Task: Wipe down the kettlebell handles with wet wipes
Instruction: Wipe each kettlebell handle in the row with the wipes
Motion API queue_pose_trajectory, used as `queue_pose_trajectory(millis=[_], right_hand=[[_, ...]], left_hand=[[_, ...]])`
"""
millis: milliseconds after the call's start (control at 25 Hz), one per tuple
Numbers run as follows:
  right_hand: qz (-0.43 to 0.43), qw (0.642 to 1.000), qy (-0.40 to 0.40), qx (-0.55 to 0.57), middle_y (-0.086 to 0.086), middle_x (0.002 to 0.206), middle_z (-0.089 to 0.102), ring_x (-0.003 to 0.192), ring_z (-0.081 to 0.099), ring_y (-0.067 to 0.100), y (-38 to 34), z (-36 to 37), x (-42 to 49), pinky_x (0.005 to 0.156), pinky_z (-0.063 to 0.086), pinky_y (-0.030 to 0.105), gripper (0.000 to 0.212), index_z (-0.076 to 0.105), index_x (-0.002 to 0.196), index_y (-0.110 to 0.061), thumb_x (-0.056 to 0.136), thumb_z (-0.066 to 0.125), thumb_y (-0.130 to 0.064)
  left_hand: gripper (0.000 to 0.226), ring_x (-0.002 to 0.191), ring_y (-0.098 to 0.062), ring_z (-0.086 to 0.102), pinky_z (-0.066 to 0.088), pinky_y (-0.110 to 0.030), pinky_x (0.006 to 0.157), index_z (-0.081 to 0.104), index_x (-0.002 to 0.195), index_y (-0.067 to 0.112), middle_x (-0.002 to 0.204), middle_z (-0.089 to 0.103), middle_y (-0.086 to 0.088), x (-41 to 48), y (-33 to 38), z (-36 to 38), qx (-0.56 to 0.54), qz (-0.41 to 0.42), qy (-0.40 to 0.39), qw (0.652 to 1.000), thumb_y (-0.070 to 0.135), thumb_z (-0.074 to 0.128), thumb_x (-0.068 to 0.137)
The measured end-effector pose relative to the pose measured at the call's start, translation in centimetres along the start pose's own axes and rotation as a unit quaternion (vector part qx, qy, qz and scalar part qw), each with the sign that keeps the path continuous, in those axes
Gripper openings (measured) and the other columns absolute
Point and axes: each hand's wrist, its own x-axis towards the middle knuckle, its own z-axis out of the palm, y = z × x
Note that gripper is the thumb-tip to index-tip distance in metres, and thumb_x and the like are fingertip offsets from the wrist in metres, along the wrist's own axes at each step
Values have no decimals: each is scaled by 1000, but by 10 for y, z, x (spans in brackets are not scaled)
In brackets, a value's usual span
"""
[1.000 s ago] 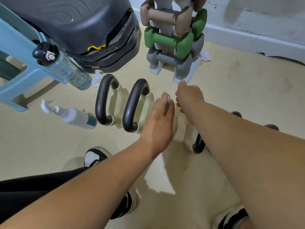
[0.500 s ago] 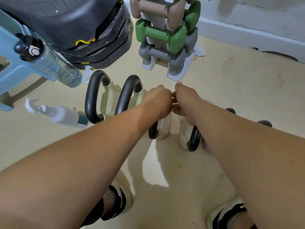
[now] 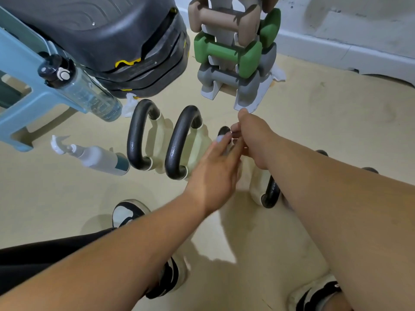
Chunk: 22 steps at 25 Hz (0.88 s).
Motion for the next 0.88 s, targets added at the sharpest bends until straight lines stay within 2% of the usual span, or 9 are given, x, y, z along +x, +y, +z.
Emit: queue_pose_trajectory(millis=[120,200,360,440,520,600,680,800,880], right_hand=[[-9,997,63,37,5,120,62,110,59,26,-6,-2,2,107,45,42,63,55,137,-12,97,31,-54],[-21,996,86,31,5,120,57,109,57,28,-9,-5,2,105,42,36,60,50,141,-11,101,28,-50],[3,998,33,57,9,119,68,108,66,27,-1,-5,-2,100,53,46,52,61,126,-12,100,34,-48],[-1,1000,-2,30,8,117,70,105,65,23,2,0,-5,101,51,48,49,66,114,-13,98,35,-48],[-12,1000,-10,1,3,120,67,113,63,26,0,5,-7,105,47,49,53,65,117,-16,95,34,-53],[-20,1000,-6,-20,1,120,64,115,60,27,-4,7,-8,107,44,48,59,63,124,-16,92,34,-57],[-29,998,-8,-49,3,118,64,115,60,27,-5,9,-8,106,43,48,54,62,120,-13,92,34,-51],[-45,995,-8,-84,9,120,65,117,60,31,-2,10,-6,106,45,50,45,63,114,-10,91,36,-38],[-47,996,-5,-74,11,119,67,116,61,32,-1,8,-6,105,46,51,41,65,107,-9,89,40,-36]], left_hand=[[65,145,-27,36,35,-34,112,51,143,18,153,43,-2,62,-5,-2,27,-77,-84,993,-7,38,85],[42,122,-30,55,43,-34,86,53,130,9,139,49,-11,92,-8,-6,34,-191,-122,973,-2,44,91],[22,101,-33,61,40,-33,70,53,112,7,115,54,-14,84,-3,1,16,-222,-71,972,2,46,92],[35,107,-34,60,42,-31,74,49,127,8,124,54,-16,48,2,13,-66,-238,34,968,1,47,92],[56,126,-29,51,42,-28,91,30,153,9,146,45,-14,1,12,26,-133,-255,66,955,3,45,98],[63,135,-22,42,33,-22,101,16,161,14,154,38,-6,-40,23,38,-203,-265,82,939,10,42,104],[60,135,-19,42,33,-22,103,18,161,18,153,42,-1,-54,26,42,-219,-274,110,930,18,41,106],[30,106,-30,61,42,-35,79,46,132,18,116,62,-3,-11,18,22,-190,-294,88,933,31,35,107],[33,91,-33,64,42,-34,71,54,106,15,98,63,-8,37,-2,12,-227,-338,22,913,39,30,108]])
